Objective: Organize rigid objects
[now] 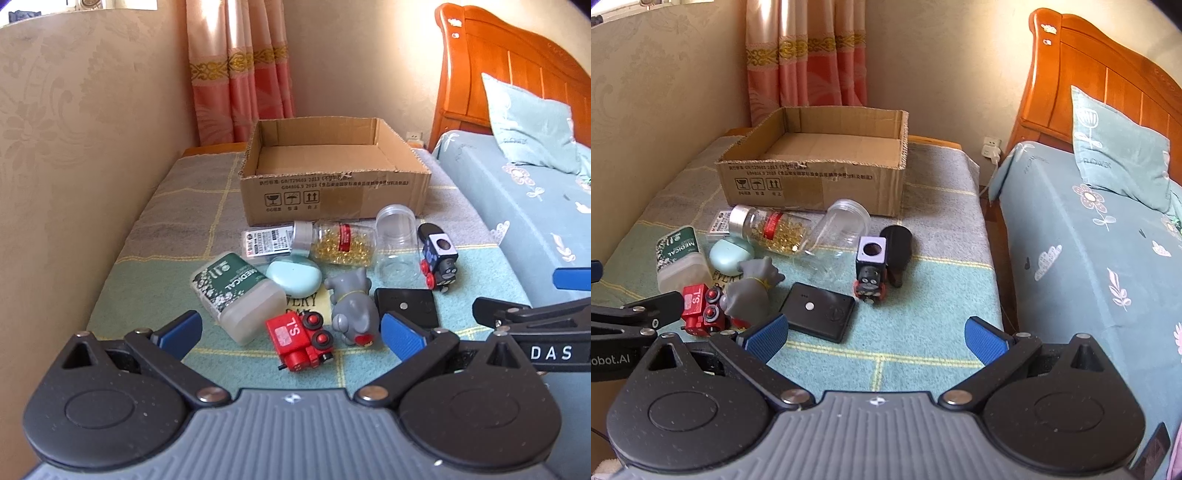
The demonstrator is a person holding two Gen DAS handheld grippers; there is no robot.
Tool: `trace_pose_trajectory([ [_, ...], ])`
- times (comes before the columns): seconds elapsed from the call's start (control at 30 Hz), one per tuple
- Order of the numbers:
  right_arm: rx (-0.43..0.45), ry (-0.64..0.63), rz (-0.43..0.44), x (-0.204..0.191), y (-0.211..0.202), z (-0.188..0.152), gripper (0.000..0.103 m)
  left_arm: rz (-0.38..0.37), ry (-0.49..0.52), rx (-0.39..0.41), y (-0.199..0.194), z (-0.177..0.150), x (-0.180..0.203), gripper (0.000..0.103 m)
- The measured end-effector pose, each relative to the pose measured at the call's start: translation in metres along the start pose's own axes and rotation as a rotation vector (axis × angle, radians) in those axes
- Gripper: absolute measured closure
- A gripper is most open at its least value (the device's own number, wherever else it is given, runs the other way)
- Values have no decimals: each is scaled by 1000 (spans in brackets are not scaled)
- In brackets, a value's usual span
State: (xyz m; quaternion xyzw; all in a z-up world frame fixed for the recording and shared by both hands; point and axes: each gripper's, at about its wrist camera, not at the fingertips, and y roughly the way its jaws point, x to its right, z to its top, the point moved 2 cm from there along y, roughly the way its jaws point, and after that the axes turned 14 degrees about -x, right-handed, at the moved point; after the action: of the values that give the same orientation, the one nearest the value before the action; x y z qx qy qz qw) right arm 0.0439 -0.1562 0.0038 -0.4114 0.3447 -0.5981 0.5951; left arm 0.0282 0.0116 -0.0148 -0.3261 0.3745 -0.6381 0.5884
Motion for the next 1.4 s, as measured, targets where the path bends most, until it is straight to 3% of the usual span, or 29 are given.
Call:
trace_pose_trajectory([
  [0.2,30,-89,28,2,7,2,0,-31,38,23,6,3,-15,1],
  [0.37,-12,-124,19,7,26,1,0,-45,77,34,16,-1,-29,1],
  [0.93,-161,-162,64,0,81,7,0,-76,97,-183,100,-21,-60,0],
  [1.23,-159,-135,72,1,94,22,0,-107,130,-191,108,-13,-67,0],
  [1.4,-158,-112,71,7,99,28,0,-123,158,-122,106,-21,-72,0],
])
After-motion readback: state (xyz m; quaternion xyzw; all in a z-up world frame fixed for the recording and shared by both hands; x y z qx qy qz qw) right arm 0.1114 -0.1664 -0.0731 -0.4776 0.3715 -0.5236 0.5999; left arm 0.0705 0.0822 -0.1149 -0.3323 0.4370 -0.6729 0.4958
